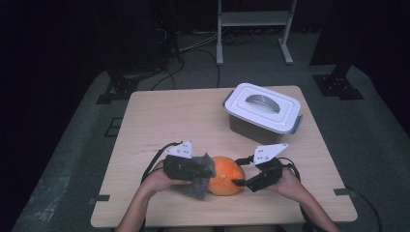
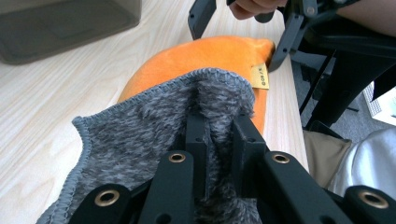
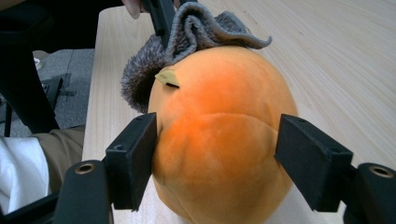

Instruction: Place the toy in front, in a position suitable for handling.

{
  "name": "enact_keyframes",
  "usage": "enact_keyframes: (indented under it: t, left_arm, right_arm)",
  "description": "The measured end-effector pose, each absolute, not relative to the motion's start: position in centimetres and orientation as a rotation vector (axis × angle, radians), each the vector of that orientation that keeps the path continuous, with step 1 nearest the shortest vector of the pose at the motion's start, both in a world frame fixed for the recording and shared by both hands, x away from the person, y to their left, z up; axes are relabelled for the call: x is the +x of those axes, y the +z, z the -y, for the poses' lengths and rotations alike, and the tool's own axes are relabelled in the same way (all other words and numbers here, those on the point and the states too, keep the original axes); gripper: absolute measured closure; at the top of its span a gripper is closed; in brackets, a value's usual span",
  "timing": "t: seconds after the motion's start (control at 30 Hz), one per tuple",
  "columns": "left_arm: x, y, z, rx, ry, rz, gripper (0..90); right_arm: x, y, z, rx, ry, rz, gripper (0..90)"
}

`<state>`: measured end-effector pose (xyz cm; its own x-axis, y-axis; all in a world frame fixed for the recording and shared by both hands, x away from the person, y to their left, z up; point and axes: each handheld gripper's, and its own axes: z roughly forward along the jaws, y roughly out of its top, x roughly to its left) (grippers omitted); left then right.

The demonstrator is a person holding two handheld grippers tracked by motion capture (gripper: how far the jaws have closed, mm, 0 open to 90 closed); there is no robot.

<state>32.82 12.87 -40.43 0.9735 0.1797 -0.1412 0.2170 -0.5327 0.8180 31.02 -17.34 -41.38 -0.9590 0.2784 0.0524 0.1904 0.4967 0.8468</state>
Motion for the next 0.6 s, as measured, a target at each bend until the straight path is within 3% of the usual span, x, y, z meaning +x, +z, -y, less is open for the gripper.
enact_keyframes:
  t: [0.1, 0.13, 0.27, 0.6]
  left_arm:
    - [32.8, -40.4, -12.9, 2.144, -0.046, -0.277, 79.2]
    - [32.9, -40.1, -12.7, 2.147, -0.036, -0.275, 79.2]
    - [32.6, -39.1, -11.9, 2.142, -0.034, -0.241, 79.2]
    - [32.1, -38.0, -7.7, 2.176, -0.072, -0.125, 79.2]
  right_arm:
    - [31.2, -41.6, 17.1, 0.431, 1.479, -2.651, 29.4]
    - [31.3, -41.9, 16.7, 0.446, 1.480, -2.652, 35.0]
    - [31.2, -42.3, 16.5, 0.466, 1.505, -2.651, 40.9]
    - [30.4, -42.4, 15.6, 0.398, 1.470, -2.640, 44.7]
